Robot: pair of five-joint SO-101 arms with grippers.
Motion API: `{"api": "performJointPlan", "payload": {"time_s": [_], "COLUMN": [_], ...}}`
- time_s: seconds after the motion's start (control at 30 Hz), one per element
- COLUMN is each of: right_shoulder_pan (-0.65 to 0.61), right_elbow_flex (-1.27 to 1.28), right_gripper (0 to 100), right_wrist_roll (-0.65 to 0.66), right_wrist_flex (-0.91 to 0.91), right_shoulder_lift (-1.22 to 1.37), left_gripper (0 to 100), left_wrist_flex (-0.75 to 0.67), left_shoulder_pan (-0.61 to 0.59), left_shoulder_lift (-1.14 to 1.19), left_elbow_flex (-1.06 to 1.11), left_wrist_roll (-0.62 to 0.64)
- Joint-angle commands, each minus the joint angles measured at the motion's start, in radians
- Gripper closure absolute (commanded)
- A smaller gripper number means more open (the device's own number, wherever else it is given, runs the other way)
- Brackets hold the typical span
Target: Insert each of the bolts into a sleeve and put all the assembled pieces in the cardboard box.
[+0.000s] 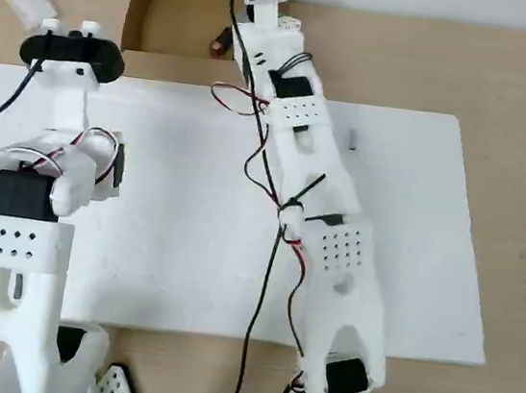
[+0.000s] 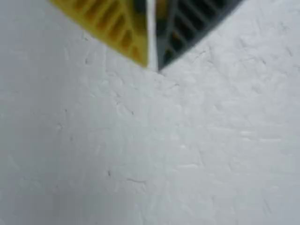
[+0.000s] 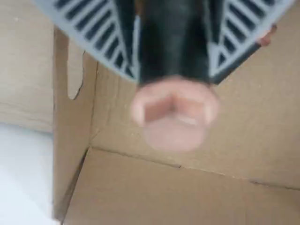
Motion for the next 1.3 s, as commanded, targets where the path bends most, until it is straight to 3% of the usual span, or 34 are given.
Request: {"api": "performJointPlan", "payload": {"time_s": [0.0,0.23,0.53,0.77,0.93,1.1,1.27], "right_shoulder_pan": [0.018,0.004,-0.008,-0.01,-0.01,0.007,0.019], "right_elbow_flex": [-0.145,-0.206,-0.209,-0.26,-0.423,-0.656,-0.894], "right_gripper": [98.6,97.8,76.9,76.3,77.9,98.8,99.0], "right_wrist_roll": [-0.005,0.101,0.115,0.112,0.107,0.115,0.115], "right_wrist_flex": [0.04,0.167,0.224,0.272,0.623,0.953,1.252], "right_shoulder_lift": [0.008,0.039,0.036,0.024,-0.053,-0.114,-0.131], "left_gripper": [99,99,99,100,99,99,99], "left_wrist_flex": [-0.012,-0.009,0.005,0.011,0.023,0.014,-0.044], "left_shoulder_pan": [-0.005,-0.005,-0.006,-0.015,-0.014,-0.014,-0.014], "left_shoulder_lift": [-0.002,-0.002,-0.16,-0.278,-0.407,-0.51,-0.558], "left_elbow_flex": [-0.006,-0.006,0.037,0.127,0.135,0.181,0.276], "left_wrist_roll": [-0.005,-0.008,-0.069,-0.069,-0.069,-0.069,-0.069]}}
